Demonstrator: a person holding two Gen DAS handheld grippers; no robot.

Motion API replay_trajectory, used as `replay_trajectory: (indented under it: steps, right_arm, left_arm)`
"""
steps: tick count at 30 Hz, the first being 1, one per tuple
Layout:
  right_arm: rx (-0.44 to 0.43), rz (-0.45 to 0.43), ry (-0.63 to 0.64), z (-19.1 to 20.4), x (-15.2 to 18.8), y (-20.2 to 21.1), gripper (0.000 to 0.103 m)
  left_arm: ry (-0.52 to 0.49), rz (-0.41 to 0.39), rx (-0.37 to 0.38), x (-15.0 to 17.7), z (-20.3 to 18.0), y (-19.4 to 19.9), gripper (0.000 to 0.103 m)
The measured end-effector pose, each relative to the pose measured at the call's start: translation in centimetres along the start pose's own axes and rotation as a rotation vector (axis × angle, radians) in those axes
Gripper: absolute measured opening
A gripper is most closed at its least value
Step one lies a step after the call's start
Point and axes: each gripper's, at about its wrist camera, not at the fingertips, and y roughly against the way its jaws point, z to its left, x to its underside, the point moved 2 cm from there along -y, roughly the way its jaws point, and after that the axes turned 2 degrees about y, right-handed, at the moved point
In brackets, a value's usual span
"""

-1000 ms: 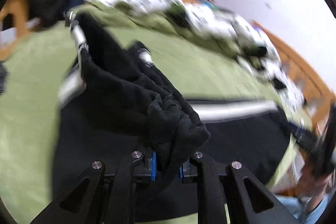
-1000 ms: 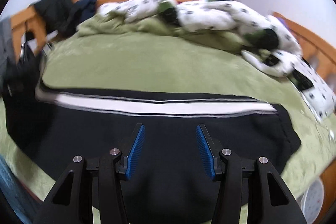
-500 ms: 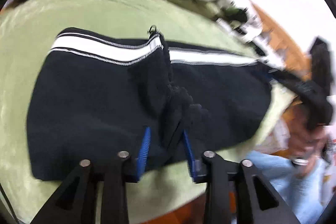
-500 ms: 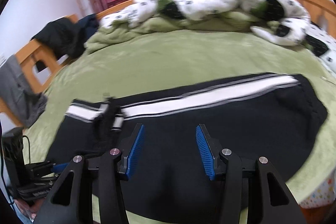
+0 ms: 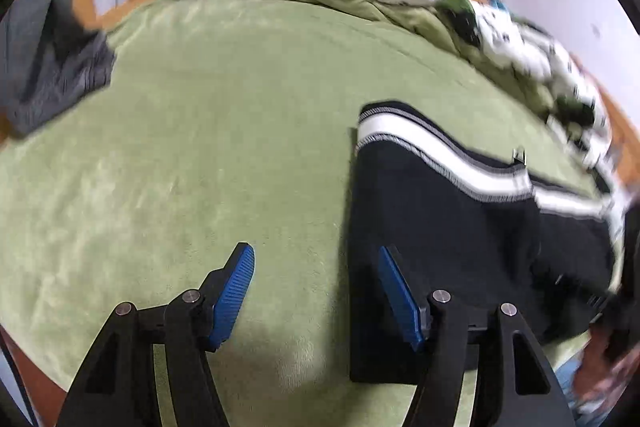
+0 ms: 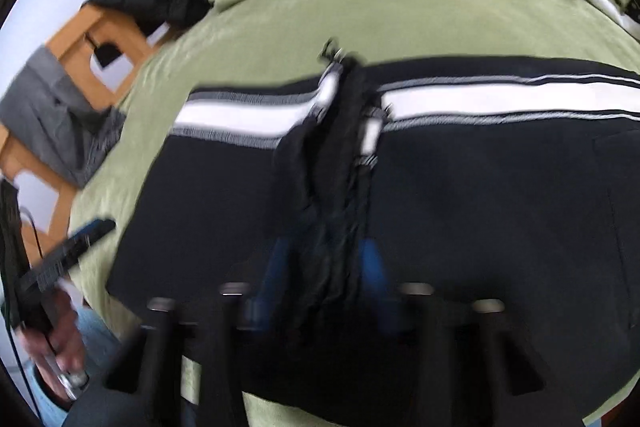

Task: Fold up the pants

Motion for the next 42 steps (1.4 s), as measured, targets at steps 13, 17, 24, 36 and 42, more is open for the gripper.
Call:
replay_trajectory:
  steps: [13, 17, 24, 36, 42]
  right_arm:
    - [-0.019, 0.013, -0.018, -0.2, 2.7, 1.2, 0.030]
    - [-0.024, -0.044, -0.084, -1.4, 0.7, 1.4, 0.054]
    - [-0.019, 0.030, -0.076, -1.6, -2.5, -2.9, 0.054]
    - [-0.054, 0.018, -0.101, -1.6, -1.6, -2.8, 0.034]
    - [-0.038, -0.031, -0.080, -1.0, -1.0, -3.1, 0.021]
  left_arm:
    - [0.027, 0.041, 0.061, -1.0, 0.3, -1.6, 0.062]
    - [0.049, 0.059, 0.107, -0.9, 0.4, -1.8, 0.063]
    - [-0.012, 0.151, 0.232, 3.3, 0.6, -0.9, 0.063]
    - [-0.134, 0.059, 0.075, 6.3, -1.9, -2.3, 0.062]
    - [-0.092, -0.027, 0.026, 6.0, -2.2, -3.0, 0.060]
